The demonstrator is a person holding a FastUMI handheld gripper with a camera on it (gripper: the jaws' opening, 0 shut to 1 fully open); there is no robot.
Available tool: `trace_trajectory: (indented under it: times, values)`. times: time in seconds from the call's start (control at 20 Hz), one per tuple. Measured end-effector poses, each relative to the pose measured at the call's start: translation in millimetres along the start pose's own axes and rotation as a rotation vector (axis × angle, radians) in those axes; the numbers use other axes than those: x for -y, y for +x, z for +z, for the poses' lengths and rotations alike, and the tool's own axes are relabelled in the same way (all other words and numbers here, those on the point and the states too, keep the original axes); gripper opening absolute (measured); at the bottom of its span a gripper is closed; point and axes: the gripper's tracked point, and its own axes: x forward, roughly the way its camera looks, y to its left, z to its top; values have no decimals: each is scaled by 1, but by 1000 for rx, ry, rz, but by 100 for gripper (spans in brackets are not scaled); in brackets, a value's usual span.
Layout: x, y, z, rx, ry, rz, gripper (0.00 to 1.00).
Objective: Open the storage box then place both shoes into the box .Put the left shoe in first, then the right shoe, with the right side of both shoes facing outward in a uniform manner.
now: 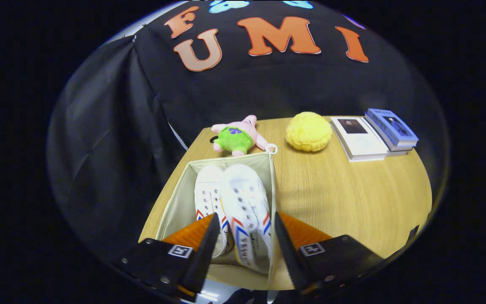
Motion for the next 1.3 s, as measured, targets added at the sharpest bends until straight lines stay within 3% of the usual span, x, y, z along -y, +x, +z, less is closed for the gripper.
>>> trace_trajectory:
  times: [0.05,0.1,0.35,0.7,1.05,1.3]
  values:
    - [-4,-3,8,30,-21,7,90]
    - [-6,-7,16,46,-24,16,99]
    - [11,-11,38,80,-34,17,99]
    - [85,-48,131,271,-38,-72,99]
    - [206,-126,208,459,-6,-229,99]
    - [281,-179,231,570,-10,-360,98]
